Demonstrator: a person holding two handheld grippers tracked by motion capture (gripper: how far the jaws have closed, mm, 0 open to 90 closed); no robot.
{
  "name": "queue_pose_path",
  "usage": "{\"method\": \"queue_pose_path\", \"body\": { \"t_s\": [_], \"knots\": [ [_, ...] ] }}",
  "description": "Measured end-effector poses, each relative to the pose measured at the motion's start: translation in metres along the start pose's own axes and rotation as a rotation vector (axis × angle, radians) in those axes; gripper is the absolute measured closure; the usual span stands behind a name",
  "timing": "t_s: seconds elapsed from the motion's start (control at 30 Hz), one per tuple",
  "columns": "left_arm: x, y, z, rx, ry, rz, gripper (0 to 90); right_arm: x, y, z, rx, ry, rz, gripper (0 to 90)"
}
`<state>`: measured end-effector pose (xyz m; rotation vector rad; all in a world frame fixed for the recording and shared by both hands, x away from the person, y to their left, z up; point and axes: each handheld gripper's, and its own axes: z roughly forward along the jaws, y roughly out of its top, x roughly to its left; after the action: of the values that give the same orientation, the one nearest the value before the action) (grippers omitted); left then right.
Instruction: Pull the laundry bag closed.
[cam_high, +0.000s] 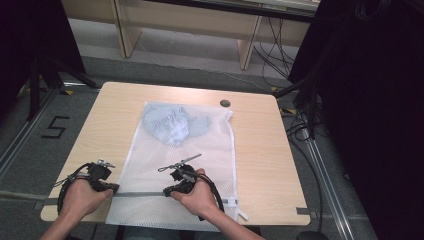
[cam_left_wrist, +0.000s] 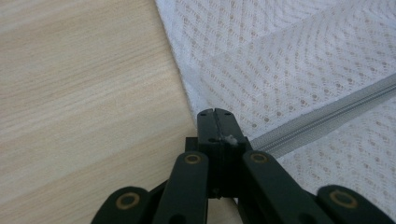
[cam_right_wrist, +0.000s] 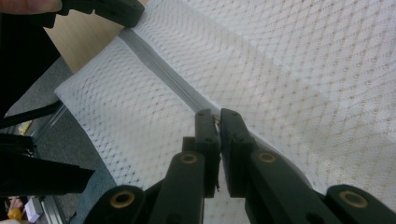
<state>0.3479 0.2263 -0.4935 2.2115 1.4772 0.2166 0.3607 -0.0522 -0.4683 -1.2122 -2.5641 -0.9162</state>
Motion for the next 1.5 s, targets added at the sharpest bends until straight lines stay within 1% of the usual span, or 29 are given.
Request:
{"method": "queue_pose_path", "body": {
  "t_s": [0.03,0.07,0.1,0.13,0.17,0.2,0.23,0.27,0.3,0.33,0.4,0.47,0.53,0.67,0.73,0.77,1.0,1.07,1.1,1.13,1.17,1.2,1.23,1.27,1.33,1.37,1.4,1.47,1.5],
  "knots": [
    [0.000,0.000,0.001,-0.010,-0.001,-0.001,90.0,-0.001,0.000,0.000,-0.006,0.001,-0.016,87.1],
    [0.000,0.000,0.001,-0.009,-0.001,0.000,90.0,-0.001,-0.001,0.000,-0.004,-0.001,-0.011,87.1],
    [0.001,0.000,-0.001,0.007,-0.006,0.017,90.0,-0.002,-0.001,-0.001,-0.005,-0.001,-0.014,87.1],
    [0.000,0.000,0.001,-0.008,-0.001,0.001,90.0,-0.002,-0.001,-0.001,0.000,0.002,-0.008,87.1],
    [0.000,0.000,0.001,-0.009,-0.001,-0.001,90.0,-0.002,-0.002,-0.001,-0.001,-0.001,-0.006,87.1],
    [0.001,0.000,-0.001,0.008,-0.002,0.010,90.0,-0.003,-0.002,-0.002,0.000,-0.003,-0.017,87.1],
    [0.002,0.000,-0.001,0.018,-0.008,0.025,90.0,-0.003,-0.002,-0.002,0.000,-0.006,-0.008,87.1],
    [0.002,0.000,-0.001,0.016,-0.005,0.024,90.0,-0.004,-0.002,-0.003,-0.004,-0.003,-0.017,87.1],
    [0.001,0.000,0.000,0.001,-0.006,0.009,90.0,-0.004,-0.002,-0.003,-0.001,-0.006,-0.007,87.1],
    [0.002,0.000,-0.001,0.012,-0.008,0.023,90.0,-0.005,-0.002,-0.004,0.000,-0.007,-0.002,87.1],
    [0.002,0.000,-0.002,0.022,-0.008,0.026,90.0,-0.006,-0.002,-0.006,0.000,-0.004,-0.002,87.1],
    [0.000,0.000,0.001,-0.009,-0.001,-0.001,90.0,-0.007,-0.003,-0.006,-0.002,-0.002,-0.005,87.1],
    [0.000,0.000,0.001,-0.008,-0.001,0.002,90.0,-0.007,-0.004,-0.007,0.010,-0.007,0.008,87.1],
    [0.000,0.000,0.001,-0.009,-0.001,0.001,90.0,-0.009,-0.005,-0.009,-0.002,-0.012,0.000,87.1],
    [0.001,0.000,-0.001,0.007,-0.006,0.019,90.0,-0.010,-0.006,-0.010,-0.002,-0.006,0.002,87.1],
    [0.000,0.000,0.001,-0.010,-0.001,-0.001,90.0,-0.011,-0.006,-0.010,-0.002,-0.012,0.005,87.1],
    [0.000,0.000,0.001,-0.008,-0.001,0.002,90.0,-0.013,-0.007,-0.014,-0.006,-0.013,0.012,87.1],
    [0.000,0.000,-0.001,0.011,-0.001,0.007,90.0,-0.013,-0.007,-0.014,-0.008,-0.012,0.004,87.1],
    [0.000,0.000,0.000,0.001,-0.003,0.006,90.0,-0.014,-0.008,-0.015,-0.006,-0.014,0.008,87.1],
    [0.001,0.000,-0.001,0.006,-0.007,0.020,90.0,-0.015,-0.008,-0.015,-0.009,-0.020,0.006,87.1],
    [0.000,0.000,0.001,-0.009,-0.001,0.001,90.0,-0.015,-0.008,-0.016,-0.006,-0.012,0.013,87.1],
    [0.000,0.000,0.001,-0.008,-0.001,0.002,90.0,-0.015,-0.008,-0.016,-0.006,-0.018,0.010,87.1],
    [0.000,0.000,0.000,-0.003,0.003,0.004,90.0,-0.015,-0.008,-0.017,0.006,-0.028,0.034,87.1],
    [0.000,0.000,0.000,0.005,-0.003,0.010,90.0,-0.016,-0.009,-0.017,-0.010,-0.020,0.019,87.1],
    [0.000,0.000,0.000,0.005,-0.001,0.012,90.0,-0.017,-0.010,-0.017,-0.006,-0.017,0.015,87.1],
    [0.000,0.000,0.000,0.003,0.004,0.003,90.0,-0.017,-0.010,-0.018,0.002,-0.023,0.031,87.1],
    [0.001,0.000,0.000,0.013,-0.002,0.008,90.0,-0.018,-0.011,-0.018,0.002,-0.026,0.033,87.0],
    [0.000,0.000,-0.001,0.012,-0.002,0.007,90.0,-0.019,-0.011,-0.019,-0.006,-0.023,0.029,87.1],
    [0.001,0.000,-0.001,0.011,-0.006,0.022,90.0,-0.020,-0.011,-0.020,-0.010,-0.020,0.019,87.1]
  ]
}}
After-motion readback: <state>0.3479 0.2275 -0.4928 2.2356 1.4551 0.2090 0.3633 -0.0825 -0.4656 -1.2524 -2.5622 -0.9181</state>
